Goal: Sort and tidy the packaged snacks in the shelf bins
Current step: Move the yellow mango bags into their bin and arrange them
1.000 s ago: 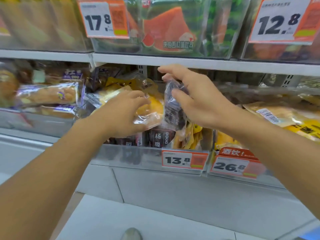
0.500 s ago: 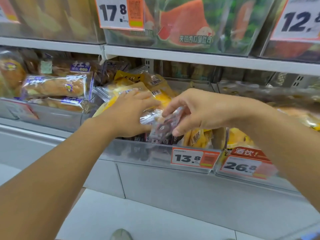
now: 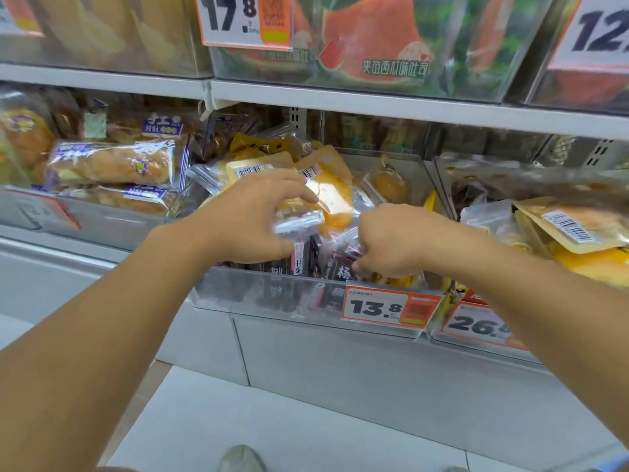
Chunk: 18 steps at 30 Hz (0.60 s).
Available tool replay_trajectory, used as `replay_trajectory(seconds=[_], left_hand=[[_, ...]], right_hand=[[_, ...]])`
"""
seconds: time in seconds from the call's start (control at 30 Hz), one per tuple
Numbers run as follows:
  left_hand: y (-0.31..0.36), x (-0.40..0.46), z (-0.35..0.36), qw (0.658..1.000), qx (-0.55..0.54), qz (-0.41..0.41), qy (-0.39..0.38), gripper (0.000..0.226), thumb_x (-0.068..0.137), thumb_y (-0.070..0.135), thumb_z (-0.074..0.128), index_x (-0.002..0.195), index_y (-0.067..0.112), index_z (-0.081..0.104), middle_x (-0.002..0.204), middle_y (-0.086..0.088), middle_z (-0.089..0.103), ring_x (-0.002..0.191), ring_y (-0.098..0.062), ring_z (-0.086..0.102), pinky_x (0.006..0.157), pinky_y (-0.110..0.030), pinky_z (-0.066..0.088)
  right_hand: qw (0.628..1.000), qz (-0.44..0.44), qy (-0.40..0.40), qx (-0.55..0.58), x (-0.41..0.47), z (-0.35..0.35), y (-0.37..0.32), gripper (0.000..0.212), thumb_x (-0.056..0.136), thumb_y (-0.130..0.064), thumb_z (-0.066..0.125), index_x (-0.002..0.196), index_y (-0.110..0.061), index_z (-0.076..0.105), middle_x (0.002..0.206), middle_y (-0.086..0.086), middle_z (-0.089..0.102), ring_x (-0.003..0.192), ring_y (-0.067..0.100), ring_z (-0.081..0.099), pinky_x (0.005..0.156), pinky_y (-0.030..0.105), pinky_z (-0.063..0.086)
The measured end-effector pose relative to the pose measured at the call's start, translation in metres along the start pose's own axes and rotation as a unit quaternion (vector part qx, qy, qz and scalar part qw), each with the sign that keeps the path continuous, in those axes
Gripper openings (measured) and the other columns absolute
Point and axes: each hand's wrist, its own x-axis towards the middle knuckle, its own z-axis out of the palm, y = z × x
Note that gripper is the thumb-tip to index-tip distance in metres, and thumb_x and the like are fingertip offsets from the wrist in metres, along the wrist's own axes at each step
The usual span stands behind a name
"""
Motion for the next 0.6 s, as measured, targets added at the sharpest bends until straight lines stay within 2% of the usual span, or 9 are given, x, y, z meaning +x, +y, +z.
replay_trajectory(seconds=[0.07, 0.17, 0.23, 0.3, 0.37, 0.47, 0.53, 0.6], left_hand=[[0.005, 0.0, 0.0, 1.0, -0.009, 0.003, 0.005, 0.054, 0.069, 0.031, 0.072, 0.122, 0.026, 0.068, 0.13, 0.006, 0.06, 0.124, -0.012, 0.048, 0.109, -0.023, 0.033], [0.008, 0.001, 0.004, 1.0, -0.019, -0.015, -0.008, 0.056, 0.072, 0.052, 0.059, 0.123, 0.031, 0.066, 0.128, 0.012, 0.059, 0.124, -0.009, 0.047, 0.11, -0.046, 0.036], [0.01, 0.002, 0.008, 1.0, 0.014, -0.006, -0.022, 0.064, 0.072, 0.073, 0.059, 0.124, 0.036, 0.062, 0.128, 0.017, 0.056, 0.125, -0.007, 0.046, 0.107, -0.053, 0.037], [0.011, 0.004, 0.012, 0.998, 0.05, -0.003, -0.043, 0.073, 0.065, 0.084, 0.055, 0.124, 0.04, 0.06, 0.13, 0.019, 0.052, 0.127, -0.007, 0.044, 0.109, -0.057, 0.035], [0.014, 0.005, 0.012, 0.998, 0.045, -0.01, -0.052, 0.074, 0.062, 0.081, 0.054, 0.124, 0.042, 0.058, 0.132, 0.018, 0.049, 0.13, -0.007, 0.04, 0.112, -0.06, 0.029], [0.021, 0.008, 0.009, 0.998, 0.039, 0.007, -0.052, 0.075, 0.062, 0.074, 0.058, 0.129, 0.039, 0.054, 0.135, 0.016, 0.049, 0.13, -0.011, 0.041, 0.11, -0.057, 0.034], [0.026, 0.01, 0.005, 0.998, 0.043, 0.015, -0.044, 0.078, 0.063, 0.071, 0.06, 0.134, 0.039, 0.051, 0.14, 0.014, 0.048, 0.133, -0.012, 0.041, 0.109, -0.058, 0.035], [0.04, 0.018, 0.005, 0.998, 0.04, 0.037, -0.029, 0.077, 0.066, 0.069, 0.06, 0.135, 0.038, 0.051, 0.14, 0.014, 0.05, 0.133, -0.012, 0.043, 0.109, -0.061, 0.036]], right_hand=[[1.0, -0.007, 0.011, 0.019, 0.003, 0.002, -0.001, 0.045, 0.092, -0.045, 0.066, 0.068, -0.007, 0.06, 0.062, 0.003, 0.053, 0.059, 0.021, 0.052, 0.056, 0.033, 0.042], [0.997, -0.022, 0.016, 0.077, 0.001, -0.009, 0.0, 0.042, 0.086, -0.056, 0.068, 0.078, -0.015, 0.075, 0.07, -0.001, 0.067, 0.067, 0.016, 0.062, 0.06, 0.033, 0.051], [0.992, -0.034, 0.065, 0.104, -0.002, -0.011, -0.001, 0.035, 0.084, -0.058, 0.069, 0.08, -0.025, 0.077, 0.072, -0.006, 0.069, 0.07, 0.013, 0.063, 0.057, 0.031, 0.047], [0.99, -0.031, 0.097, 0.093, -0.001, -0.004, -0.007, 0.029, 0.084, -0.052, 0.073, 0.077, -0.024, 0.075, 0.07, -0.006, 0.064, 0.07, 0.014, 0.061, 0.053, 0.028, 0.04], [0.991, -0.023, 0.101, 0.083, 0.002, 0.004, -0.012, 0.032, 0.086, -0.048, 0.073, 0.073, -0.019, 0.068, 0.067, -0.004, 0.057, 0.07, 0.019, 0.058, 0.053, 0.029, 0.038], [0.992, -0.02, 0.108, 0.069, -0.005, -0.002, -0.014, 0.036, 0.087, -0.045, 0.073, 0.067, -0.019, 0.056, 0.065, -0.002, 0.052, 0.07, 0.022, 0.057, 0.057, 0.031, 0.042], [0.987, -0.03, 0.152, 0.04, -0.019, -0.013, -0.015, 0.029, 0.086, -0.047, 0.073, 0.082, -0.019, 0.065, 0.078, -0.001, 0.06, 0.075, 0.021, 0.061, 0.062, 0.033, 0.051], [0.981, -0.028, 0.193, -0.001, -0.047, -0.024, -0.004, 0.034, 0.083, -0.051, 0.075, 0.101, -0.022, 0.069, 0.095, -0.001, 0.063, 0.084, 0.022, 0.063, 0.069, 0.035, 0.054]])
